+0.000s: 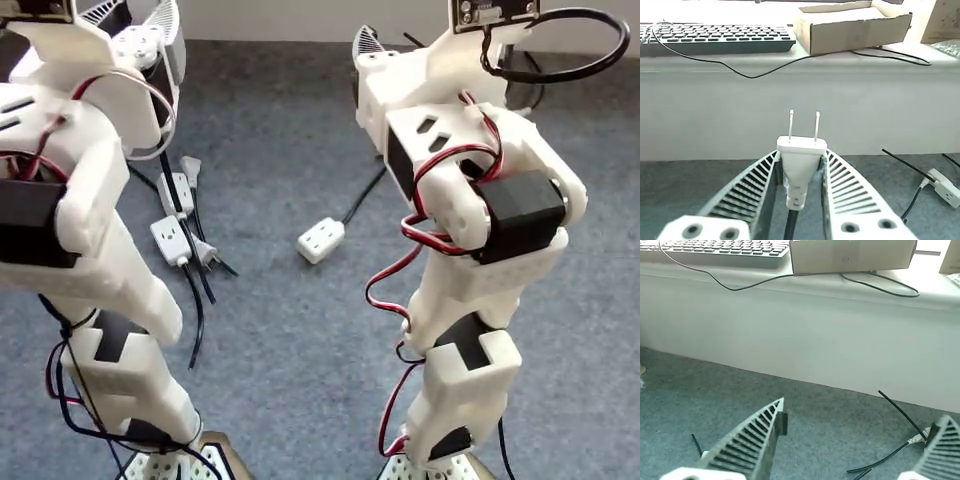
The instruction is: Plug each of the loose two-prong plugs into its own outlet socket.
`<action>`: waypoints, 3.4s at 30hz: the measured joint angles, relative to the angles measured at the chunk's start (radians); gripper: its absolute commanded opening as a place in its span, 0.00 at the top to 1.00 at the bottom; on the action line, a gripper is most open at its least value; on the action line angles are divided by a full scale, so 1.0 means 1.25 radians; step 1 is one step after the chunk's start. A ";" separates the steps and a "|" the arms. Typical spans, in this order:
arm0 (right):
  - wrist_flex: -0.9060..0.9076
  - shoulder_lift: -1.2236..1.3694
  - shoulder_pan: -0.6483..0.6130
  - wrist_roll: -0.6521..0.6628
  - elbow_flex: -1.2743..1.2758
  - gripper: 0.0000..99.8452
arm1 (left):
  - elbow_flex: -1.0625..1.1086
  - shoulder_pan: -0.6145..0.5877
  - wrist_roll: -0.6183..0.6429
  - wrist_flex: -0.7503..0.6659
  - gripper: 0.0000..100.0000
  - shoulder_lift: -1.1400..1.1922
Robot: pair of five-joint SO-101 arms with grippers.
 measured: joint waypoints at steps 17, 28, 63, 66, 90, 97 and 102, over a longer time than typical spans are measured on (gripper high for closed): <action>0.000 0.000 0.000 0.000 0.000 0.59 | 0.238 0.054 0.122 0.000 0.99 -0.395; 0.000 0.000 0.000 0.000 0.000 0.59 | 0.833 0.150 0.222 -0.173 0.99 -0.604; 0.000 -0.400 -0.329 0.028 0.389 0.98 | 2.424 0.174 0.093 -1.533 0.99 -1.320; 0.000 -0.482 -0.453 0.119 0.518 0.99 | 2.424 0.198 0.093 -1.543 0.99 -1.321; -0.503 -0.597 -0.347 0.436 1.219 0.99 | 2.434 0.243 0.093 -1.544 0.99 -1.320; -0.676 -0.625 -0.253 0.436 1.348 0.99 | 2.435 0.237 0.095 -1.544 0.99 -1.317; -0.794 -0.620 -0.187 0.436 1.402 0.99 | 2.435 0.243 0.095 -1.544 0.99 -1.317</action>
